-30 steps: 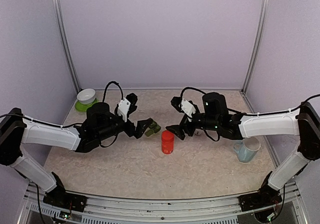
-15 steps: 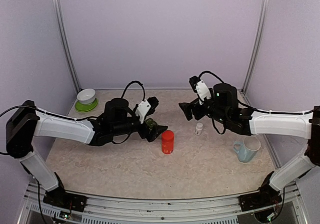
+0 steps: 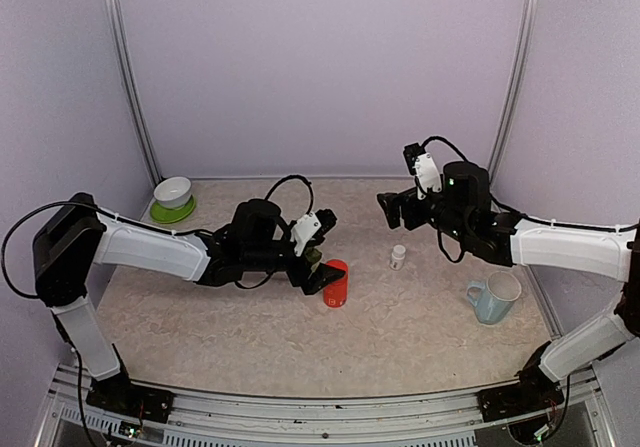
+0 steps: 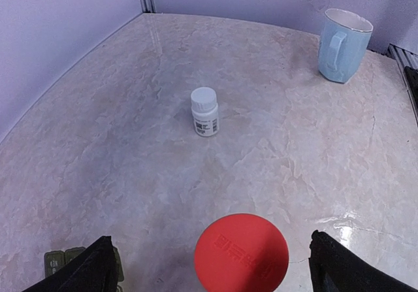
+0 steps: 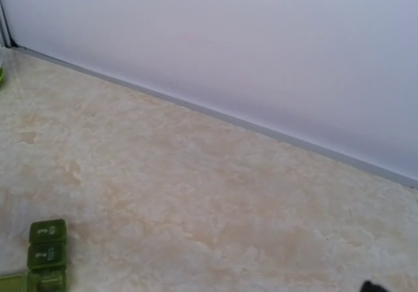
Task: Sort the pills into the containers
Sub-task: Pick up the pill bottle from the center of the board.
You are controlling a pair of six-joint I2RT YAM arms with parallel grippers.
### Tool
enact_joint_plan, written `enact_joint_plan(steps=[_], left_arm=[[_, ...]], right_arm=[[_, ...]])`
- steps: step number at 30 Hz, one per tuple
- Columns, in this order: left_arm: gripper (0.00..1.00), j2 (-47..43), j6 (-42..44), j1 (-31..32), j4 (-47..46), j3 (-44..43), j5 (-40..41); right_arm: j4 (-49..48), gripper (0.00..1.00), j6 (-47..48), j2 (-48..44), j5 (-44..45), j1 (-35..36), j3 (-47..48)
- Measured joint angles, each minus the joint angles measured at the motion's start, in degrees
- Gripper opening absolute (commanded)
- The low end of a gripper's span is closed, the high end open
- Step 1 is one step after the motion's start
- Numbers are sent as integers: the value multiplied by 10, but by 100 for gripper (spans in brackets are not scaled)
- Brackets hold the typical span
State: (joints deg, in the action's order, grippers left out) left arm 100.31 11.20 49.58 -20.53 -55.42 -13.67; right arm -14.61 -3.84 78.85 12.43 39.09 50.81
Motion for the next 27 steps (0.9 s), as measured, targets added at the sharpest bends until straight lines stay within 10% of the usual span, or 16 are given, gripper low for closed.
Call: enact_joint_plan(steps=[27], left_arm=[[62,57,-2,0,28,-41,-29]], right_arm=[[2,100,-3,14,4,0,-5]])
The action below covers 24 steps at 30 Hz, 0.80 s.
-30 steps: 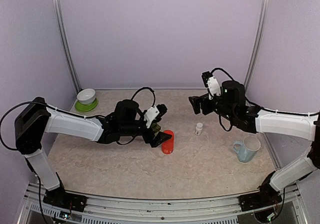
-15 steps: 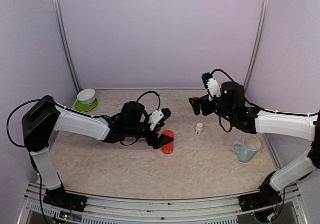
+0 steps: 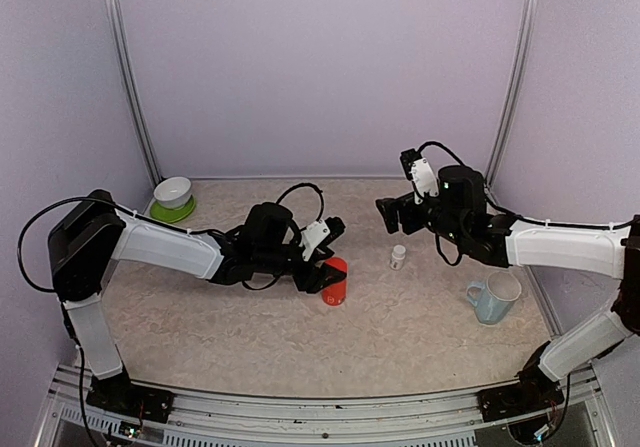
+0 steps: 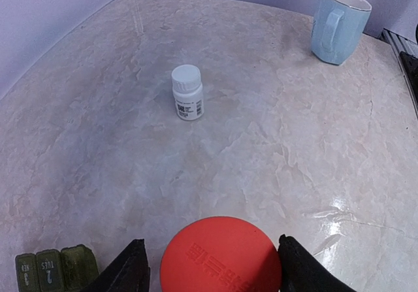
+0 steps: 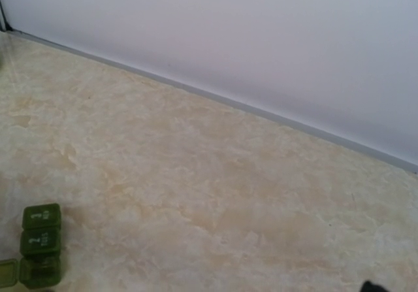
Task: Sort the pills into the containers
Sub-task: Pick up the pill bottle from the center of the board.
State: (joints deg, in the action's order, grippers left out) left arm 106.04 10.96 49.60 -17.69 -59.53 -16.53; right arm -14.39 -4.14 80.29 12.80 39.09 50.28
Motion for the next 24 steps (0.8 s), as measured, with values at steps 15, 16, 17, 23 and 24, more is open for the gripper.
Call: enact_joint_plan(steps=[15,16,17,23,24], left_arm=[[35,0,1,0,1,0,-12],[35,0,1,0,1,0,-12],[35,0,0,0,1,0,-11],[35,-5,-6,-1,1,2,0],[34,-9,-8,-2,0,5,3]], right_arm=[[0,100,0,5,-2,0,0],[0,100,0,5,-3,0,0],[0,100,0,5,-6,0,0],[-18,100,12,2,-57,0,-18],[-23,100,15,0,-69,0,-25]])
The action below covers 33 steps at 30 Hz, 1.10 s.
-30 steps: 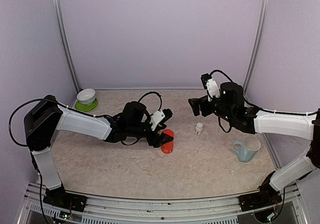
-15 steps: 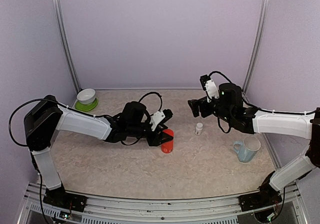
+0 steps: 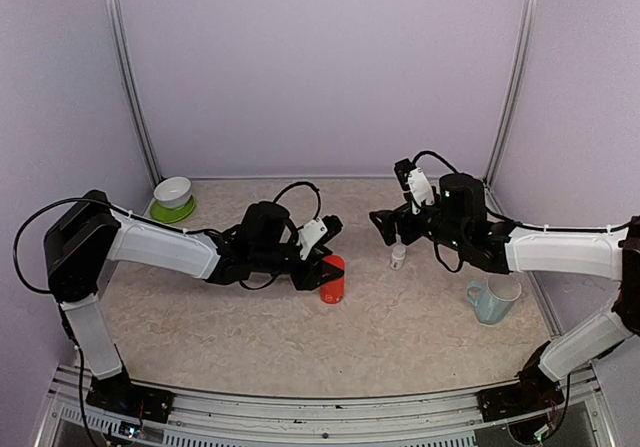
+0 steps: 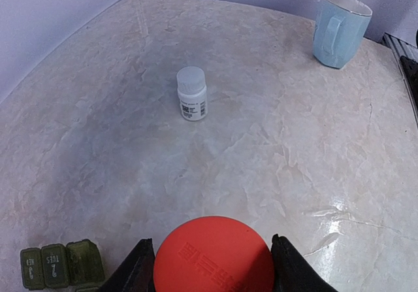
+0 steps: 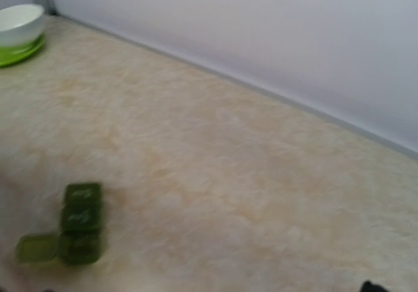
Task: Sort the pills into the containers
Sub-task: Pick up the pill bottle from the center of the board, then pass from the left arm to the right
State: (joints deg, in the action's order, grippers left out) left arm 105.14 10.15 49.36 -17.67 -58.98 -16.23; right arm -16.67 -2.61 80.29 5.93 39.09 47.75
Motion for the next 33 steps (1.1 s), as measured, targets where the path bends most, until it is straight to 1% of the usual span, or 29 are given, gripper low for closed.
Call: enact_joint_plan(steps=[3,5,10,13,17,26,33], left_arm=[[29,-22,-7,-5,-3,15,0],[28,-45,-11,-9,-8,28,0],[27,-98,-18,-15,-20,37,-2],[27,-130,-24,-15,-29,42,-10],[28,-173,-37,-15,-52,61,-24],[28,-245,-68,-14,-102,85,-64],[29,-273,-89,-5,-162,104,-95]], right_arm=[[-17,100,5,-7,-39,0,-21],[-33,100,11,-15,-74,0,-36],[-69,100,20,-32,-179,0,-58],[-100,100,27,-42,-246,0,-69],[-152,100,33,-53,-314,0,-93],[-266,100,49,-44,-451,0,-118],[-355,95,21,-2,-518,0,-119]])
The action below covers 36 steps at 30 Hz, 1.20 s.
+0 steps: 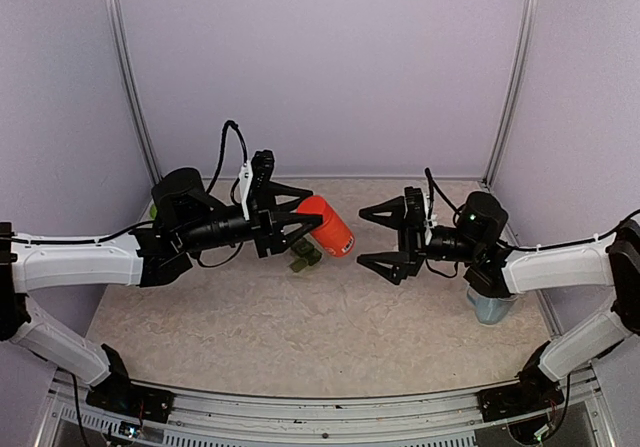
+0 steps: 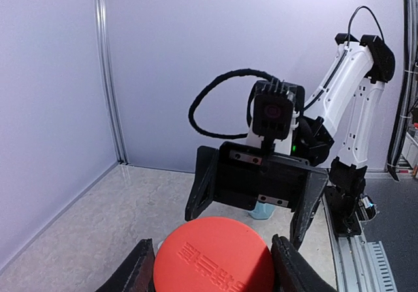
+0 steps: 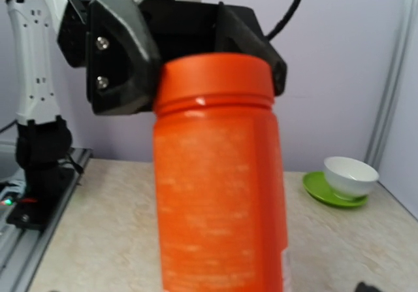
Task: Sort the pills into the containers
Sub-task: Pass from the left arm to the right
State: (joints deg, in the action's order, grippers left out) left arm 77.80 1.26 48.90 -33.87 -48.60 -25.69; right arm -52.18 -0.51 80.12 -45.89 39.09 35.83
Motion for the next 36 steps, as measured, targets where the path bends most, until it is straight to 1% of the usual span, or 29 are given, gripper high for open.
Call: enact_joint_plan(steps=[5,15,18,24,30,36], left_arm=[[29,-2,-16,8,-43,12,-11],[29,20,-38,17,-110,12,-15],[29,31,-41,18,-117,12,-16],[29,41,-45,18,-132,12,-18],[29,45,-49,18,-139,12,-20],[29,50,-50,18,-147,12,-20]], right_arm=[[-43,94,-33,27,-14,4,8],[-91,92,-76,66,15,21,27],[-100,88,-86,73,17,23,31],[-106,86,-100,89,15,33,50],[-112,81,-108,100,10,36,53],[-114,74,-115,111,2,38,59]])
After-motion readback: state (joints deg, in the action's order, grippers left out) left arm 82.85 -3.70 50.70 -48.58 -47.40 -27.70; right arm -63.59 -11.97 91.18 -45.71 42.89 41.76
